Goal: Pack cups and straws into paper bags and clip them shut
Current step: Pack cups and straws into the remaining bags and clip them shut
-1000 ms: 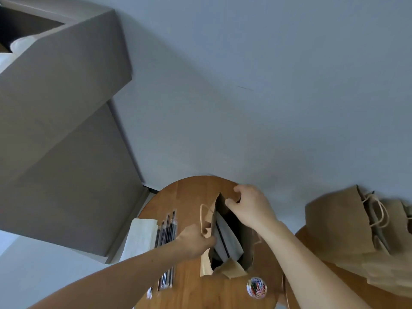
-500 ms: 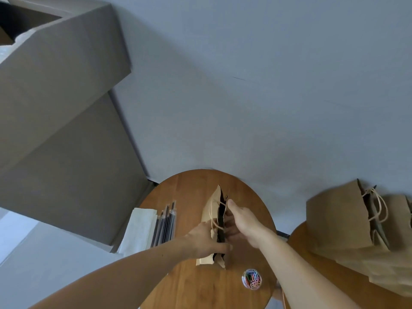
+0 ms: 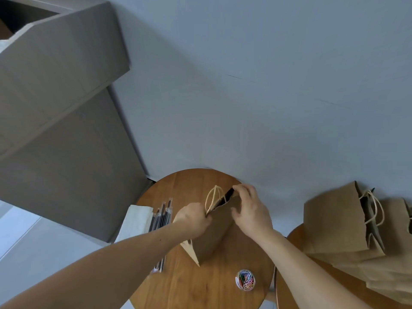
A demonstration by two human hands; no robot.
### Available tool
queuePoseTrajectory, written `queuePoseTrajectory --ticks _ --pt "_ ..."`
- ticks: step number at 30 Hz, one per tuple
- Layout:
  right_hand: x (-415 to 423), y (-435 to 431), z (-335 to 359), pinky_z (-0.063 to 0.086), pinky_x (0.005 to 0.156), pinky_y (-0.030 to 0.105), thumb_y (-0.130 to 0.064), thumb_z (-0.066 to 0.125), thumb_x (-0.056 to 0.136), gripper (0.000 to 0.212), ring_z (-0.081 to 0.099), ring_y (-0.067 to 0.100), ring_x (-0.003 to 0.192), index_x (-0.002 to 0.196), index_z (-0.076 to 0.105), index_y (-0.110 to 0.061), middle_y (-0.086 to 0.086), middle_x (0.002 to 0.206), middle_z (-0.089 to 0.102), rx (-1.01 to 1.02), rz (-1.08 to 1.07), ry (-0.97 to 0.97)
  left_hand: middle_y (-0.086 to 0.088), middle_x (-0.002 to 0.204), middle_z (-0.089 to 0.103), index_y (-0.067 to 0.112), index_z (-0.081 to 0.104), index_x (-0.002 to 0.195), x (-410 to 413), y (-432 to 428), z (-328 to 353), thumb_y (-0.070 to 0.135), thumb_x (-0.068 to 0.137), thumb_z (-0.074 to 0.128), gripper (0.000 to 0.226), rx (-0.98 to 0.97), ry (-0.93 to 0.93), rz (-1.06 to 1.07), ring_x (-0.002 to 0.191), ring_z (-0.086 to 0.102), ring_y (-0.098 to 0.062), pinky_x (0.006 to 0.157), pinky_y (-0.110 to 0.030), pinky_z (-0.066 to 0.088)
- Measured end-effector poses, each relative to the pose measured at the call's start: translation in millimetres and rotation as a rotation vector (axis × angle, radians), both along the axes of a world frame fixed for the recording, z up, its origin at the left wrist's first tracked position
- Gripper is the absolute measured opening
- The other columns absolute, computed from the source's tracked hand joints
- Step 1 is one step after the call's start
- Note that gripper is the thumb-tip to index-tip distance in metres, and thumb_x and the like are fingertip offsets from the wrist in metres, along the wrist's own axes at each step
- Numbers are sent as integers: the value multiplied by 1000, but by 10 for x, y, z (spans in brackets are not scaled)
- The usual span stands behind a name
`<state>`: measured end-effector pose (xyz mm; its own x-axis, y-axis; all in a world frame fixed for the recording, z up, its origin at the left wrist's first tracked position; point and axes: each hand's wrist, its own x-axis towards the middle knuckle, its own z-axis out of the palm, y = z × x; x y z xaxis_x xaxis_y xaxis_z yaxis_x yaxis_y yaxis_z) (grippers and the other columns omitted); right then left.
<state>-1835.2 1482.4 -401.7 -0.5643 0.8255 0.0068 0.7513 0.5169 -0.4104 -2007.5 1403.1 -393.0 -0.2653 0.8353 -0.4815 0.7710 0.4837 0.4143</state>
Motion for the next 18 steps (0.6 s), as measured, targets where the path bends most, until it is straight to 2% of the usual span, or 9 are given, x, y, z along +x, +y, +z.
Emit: queuePoseTrajectory --ticks 2,3,5,6,8,11,13,15,18 --pt "62 99 -16 50 75 22 -28 68 87 53 64 14 95 136 49 -25 -8 142 41 36 82 -96 3 66 55 23 47 66 -71 63 39 36 97 48 34 -9 86 -105 56 54 -13 47 -25 37" --pt "78 136 -10 53 75 25 -30 66 89 44 65 15 94 131 55 -26 -10 136 47 40 97 -136 4 67 55 24 46 65 -100 95 52 38 97 47 35 -7 118 -157 59 55 -15 50 -26 39" --pt "94 172 23 53 73 32 -35 60 92 23 65 18 89 112 65 -26 -10 111 61 65 109 -217 4 70 56 26 45 66 -151 154 70 40 97 47 34 -10 165 -233 65 57 -18 57 -30 43" --pt "96 174 26 53 70 33 -38 58 93 19 65 18 85 105 67 -26 -9 99 63 81 117 -240 4 71 57 26 46 66 -174 179 78 40 97 47 34 -9 180 -249 66 57 -18 58 -30 44" --pt "100 151 3 52 65 31 -40 57 95 18 64 16 79 97 68 -26 -9 89 66 97 128 -226 5 68 57 26 49 65 -215 210 63 39 94 51 31 20 167 -221 64 56 -16 55 -28 43" --pt "108 115 -60 51 62 28 -39 57 96 18 63 14 76 95 69 -26 -8 89 68 86 107 -190 10 60 53 32 47 63 -211 175 -13 35 85 58 25 92 123 -148 57 54 -12 48 -23 37" --pt "110 118 -101 51 64 29 -40 56 96 19 64 14 78 97 69 -26 -9 91 68 81 93 -198 12 56 51 35 59 72 -185 111 -78 35 83 59 11 119 121 -125 52 50 -6 46 -20 34" --pt "118 135 -139 50 64 28 -41 56 96 19 63 14 80 98 69 -27 -9 93 68 76 91 -188 13 52 46 31 70 85 -169 61 -150 35 86 57 13 177 162 -117 51 47 -5 50 -20 34" --pt "126 136 -167 48 64 26 -41 58 95 19 64 13 81 98 70 -26 -9 93 68 62 91 -160 13 52 44 25 63 75 -163 39 -203 37 93 56 23 268 195 -141 60 59 -14 61 -24 32"
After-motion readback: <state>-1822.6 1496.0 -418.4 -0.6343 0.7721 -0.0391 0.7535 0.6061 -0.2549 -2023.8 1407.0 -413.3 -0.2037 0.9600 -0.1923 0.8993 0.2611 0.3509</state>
